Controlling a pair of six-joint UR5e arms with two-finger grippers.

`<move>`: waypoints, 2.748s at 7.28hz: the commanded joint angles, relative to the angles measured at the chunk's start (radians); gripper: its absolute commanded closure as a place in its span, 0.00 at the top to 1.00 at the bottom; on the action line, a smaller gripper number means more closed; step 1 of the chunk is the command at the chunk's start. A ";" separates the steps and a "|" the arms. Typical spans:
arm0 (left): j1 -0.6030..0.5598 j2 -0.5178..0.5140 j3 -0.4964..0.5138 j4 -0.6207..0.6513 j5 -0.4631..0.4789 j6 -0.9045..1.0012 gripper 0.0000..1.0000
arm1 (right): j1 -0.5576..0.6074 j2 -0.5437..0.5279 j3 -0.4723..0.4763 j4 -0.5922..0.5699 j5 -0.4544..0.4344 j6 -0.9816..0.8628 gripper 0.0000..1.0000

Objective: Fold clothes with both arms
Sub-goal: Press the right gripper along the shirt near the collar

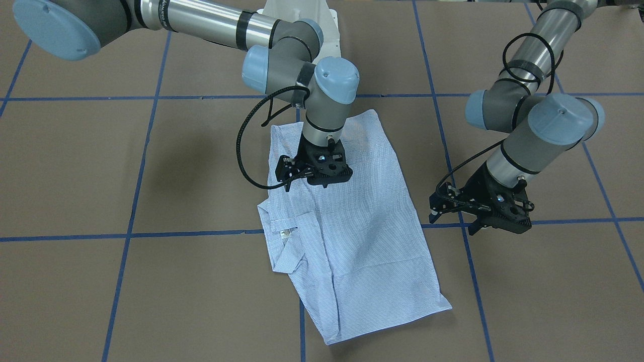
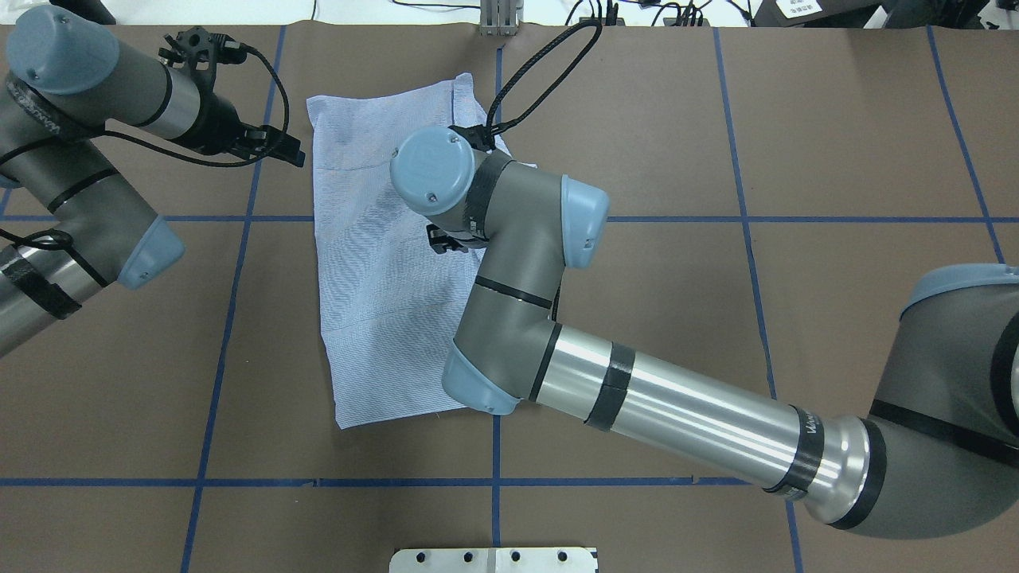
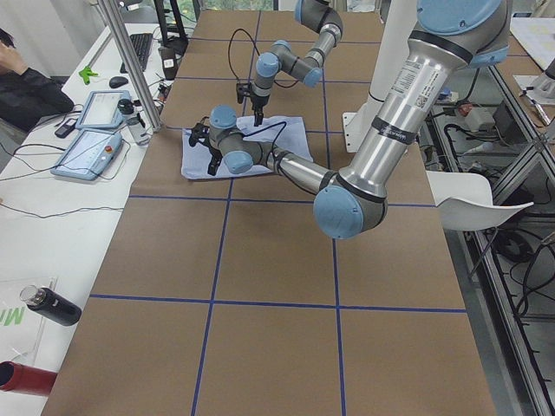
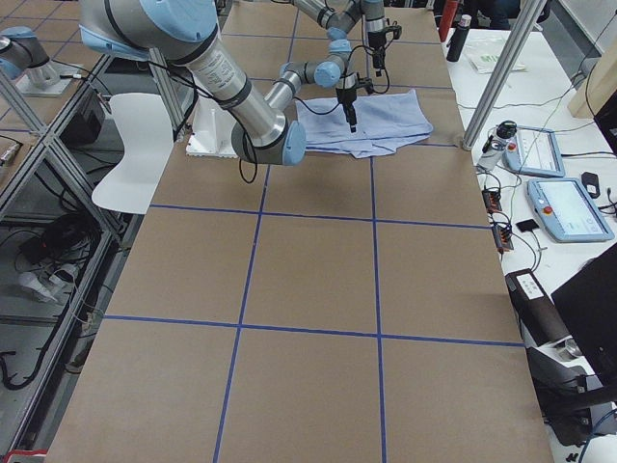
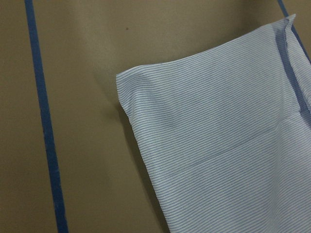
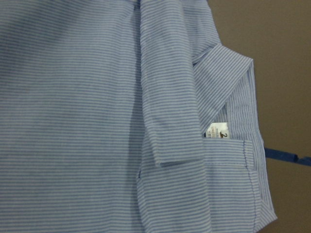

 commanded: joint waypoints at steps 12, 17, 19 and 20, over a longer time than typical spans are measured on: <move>0.006 0.000 0.008 -0.008 0.002 0.001 1.00 | 0.054 -0.141 0.156 -0.151 -0.059 -0.201 1.00; 0.012 -0.002 -0.026 -0.005 0.003 -0.050 1.00 | 0.143 -0.441 0.495 -0.150 0.107 -0.227 1.00; 0.109 0.084 -0.195 -0.002 0.020 -0.217 1.00 | 0.128 -0.433 0.592 -0.134 0.171 0.050 1.00; 0.176 0.142 -0.297 0.000 0.026 -0.305 1.00 | 0.076 -0.450 0.619 -0.023 0.168 0.215 1.00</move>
